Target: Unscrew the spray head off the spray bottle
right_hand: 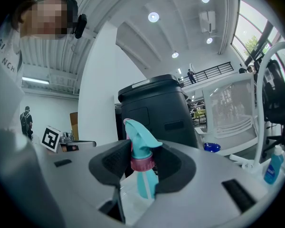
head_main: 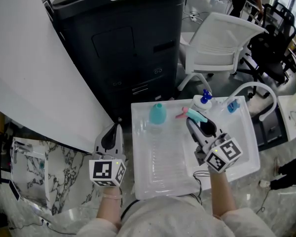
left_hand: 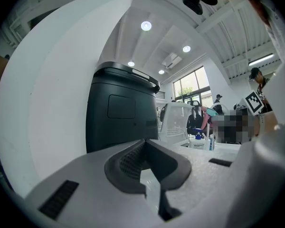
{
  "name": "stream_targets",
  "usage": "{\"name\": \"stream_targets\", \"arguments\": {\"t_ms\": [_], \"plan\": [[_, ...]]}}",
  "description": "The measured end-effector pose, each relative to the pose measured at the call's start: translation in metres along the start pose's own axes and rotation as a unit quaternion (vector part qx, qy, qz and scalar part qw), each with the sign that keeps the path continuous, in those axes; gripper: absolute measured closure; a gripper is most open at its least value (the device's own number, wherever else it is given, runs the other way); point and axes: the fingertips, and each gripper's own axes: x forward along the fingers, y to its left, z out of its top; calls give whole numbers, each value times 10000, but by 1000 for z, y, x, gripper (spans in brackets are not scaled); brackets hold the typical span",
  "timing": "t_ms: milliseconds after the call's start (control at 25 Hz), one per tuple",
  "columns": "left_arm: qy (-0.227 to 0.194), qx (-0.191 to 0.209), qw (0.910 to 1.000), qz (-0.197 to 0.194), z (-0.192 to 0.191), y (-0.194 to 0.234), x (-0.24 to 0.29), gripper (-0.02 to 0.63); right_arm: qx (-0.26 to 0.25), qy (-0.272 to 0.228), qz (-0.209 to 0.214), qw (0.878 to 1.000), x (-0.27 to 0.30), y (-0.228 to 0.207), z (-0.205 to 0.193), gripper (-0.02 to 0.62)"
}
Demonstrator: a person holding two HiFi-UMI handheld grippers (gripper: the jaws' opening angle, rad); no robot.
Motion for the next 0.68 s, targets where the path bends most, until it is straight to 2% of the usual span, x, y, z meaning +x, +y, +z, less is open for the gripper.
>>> {"name": "stream_targets", "arguments": {"t_ms": [680], "plan": [[108,-15,9999,42,-9,5,5,601,143,38,27,9999,8,-6,-7,443]]}}
